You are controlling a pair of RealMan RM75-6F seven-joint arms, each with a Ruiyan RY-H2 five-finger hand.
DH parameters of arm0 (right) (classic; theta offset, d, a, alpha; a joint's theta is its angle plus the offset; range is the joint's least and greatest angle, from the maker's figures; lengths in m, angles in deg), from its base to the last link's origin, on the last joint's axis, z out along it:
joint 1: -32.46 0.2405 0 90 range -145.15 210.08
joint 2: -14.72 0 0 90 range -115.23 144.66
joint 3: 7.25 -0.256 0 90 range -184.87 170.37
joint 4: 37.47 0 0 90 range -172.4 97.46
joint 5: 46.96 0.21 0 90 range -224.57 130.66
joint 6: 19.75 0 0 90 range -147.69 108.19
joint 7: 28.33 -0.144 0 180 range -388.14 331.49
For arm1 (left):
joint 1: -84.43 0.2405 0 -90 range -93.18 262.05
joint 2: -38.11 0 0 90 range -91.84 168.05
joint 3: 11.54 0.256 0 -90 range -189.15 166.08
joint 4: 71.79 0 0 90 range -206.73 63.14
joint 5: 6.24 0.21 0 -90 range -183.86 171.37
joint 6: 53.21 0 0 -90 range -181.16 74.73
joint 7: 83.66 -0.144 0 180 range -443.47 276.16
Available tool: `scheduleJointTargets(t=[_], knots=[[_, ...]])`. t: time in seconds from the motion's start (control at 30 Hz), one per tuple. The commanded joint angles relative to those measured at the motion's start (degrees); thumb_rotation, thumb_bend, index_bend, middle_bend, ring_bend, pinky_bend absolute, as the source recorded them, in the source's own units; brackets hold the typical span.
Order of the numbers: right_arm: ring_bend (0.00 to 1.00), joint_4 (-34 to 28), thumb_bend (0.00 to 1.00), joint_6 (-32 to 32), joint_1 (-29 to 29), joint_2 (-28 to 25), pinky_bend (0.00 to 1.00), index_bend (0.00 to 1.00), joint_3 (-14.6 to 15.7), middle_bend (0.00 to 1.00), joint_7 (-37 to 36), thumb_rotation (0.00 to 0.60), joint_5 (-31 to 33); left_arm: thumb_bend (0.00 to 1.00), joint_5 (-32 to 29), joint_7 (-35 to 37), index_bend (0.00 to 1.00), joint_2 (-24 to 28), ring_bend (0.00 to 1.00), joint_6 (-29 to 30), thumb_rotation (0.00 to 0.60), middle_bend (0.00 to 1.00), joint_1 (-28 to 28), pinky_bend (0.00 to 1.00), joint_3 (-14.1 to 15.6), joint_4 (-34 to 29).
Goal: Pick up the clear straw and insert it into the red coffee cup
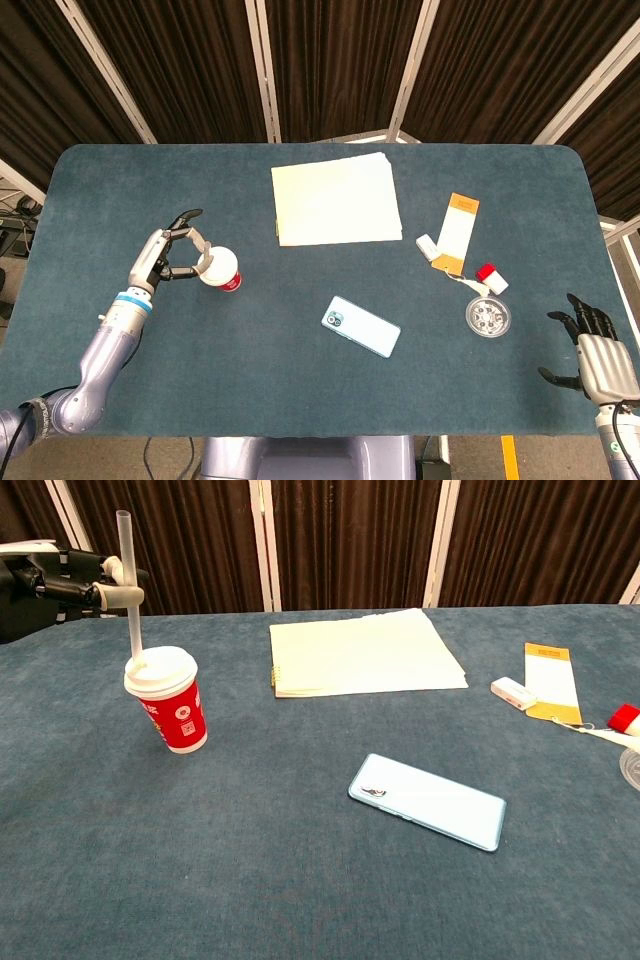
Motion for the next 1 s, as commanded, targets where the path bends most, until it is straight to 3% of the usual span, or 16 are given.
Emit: scheduleJointTargets(t=[0.03, 0.4, 0.8, 1.0], knots=[[0.00, 0.02, 0.12, 0.05, 0.01, 0.02, 0.00, 0.21, 0.01, 0.00, 0.05, 0.600, 0.05, 0.36, 0.06, 0.31, 0.58, -0.13, 0.00, -0.26, 0.600, 0.06, 0.04, 0.00, 0.18, 0.36], [0.00, -0.04, 0.12, 0.25, -0.01, 0.00, 0.00, 0.21, -0.04, 0.00, -0.12, 0.600, 0.38, 0.32, 2.16, 1.00, 0.35, -0.42, 0.00, -0.22, 0.600, 0.00, 0.36, 0.00, 0.89, 1.50], [0.00, 0.17, 0.12, 0.54, -0.04, -0.05, 0.00, 0.21, 0.07, 0.00, 0.04, 0.600, 0.65, 0.32, 7.13, 0.89, 0.32, 0.94, 0.00, 3.55, 0.600, 0.00, 2.03, 0.00, 1.38, 1.04], [0.00, 0.41, 0.12, 0.25, -0.11, -0.08, 0.00, 0.21, -0.13, 0.00, 0.46, 0.600, 0.90, 0.32, 19.04, -11.64, 0.28, 4.27, 0.00, 13.03, 0.600, 0.00, 5.61, 0.00, 7.66, 1.53]])
